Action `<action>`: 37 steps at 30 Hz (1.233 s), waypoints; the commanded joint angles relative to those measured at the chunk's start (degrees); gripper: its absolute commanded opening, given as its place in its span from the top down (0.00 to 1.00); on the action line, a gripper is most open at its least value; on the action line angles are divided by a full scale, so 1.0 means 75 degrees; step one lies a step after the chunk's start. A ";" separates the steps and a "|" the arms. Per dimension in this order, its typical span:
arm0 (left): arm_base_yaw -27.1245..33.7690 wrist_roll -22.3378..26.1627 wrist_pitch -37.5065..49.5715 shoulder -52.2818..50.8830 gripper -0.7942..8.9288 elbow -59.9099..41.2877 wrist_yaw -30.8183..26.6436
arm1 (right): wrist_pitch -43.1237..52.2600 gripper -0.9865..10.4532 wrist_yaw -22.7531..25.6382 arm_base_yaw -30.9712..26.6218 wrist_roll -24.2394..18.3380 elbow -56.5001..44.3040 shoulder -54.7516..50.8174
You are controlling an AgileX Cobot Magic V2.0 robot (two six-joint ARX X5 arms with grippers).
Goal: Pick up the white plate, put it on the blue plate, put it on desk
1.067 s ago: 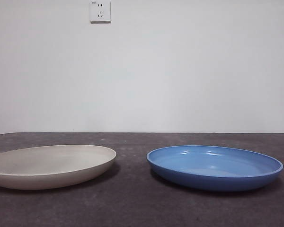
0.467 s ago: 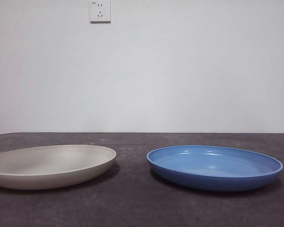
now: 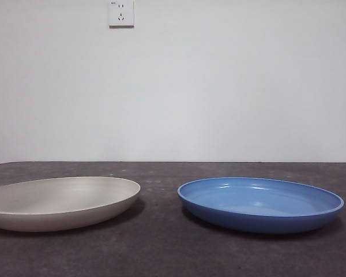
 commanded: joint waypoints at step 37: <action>0.2637 0.1134 -0.0635 0.7560 0.18 0.0825 0.1775 | -0.0382 0.32 -0.0458 0.0047 0.0277 0.0131 0.0052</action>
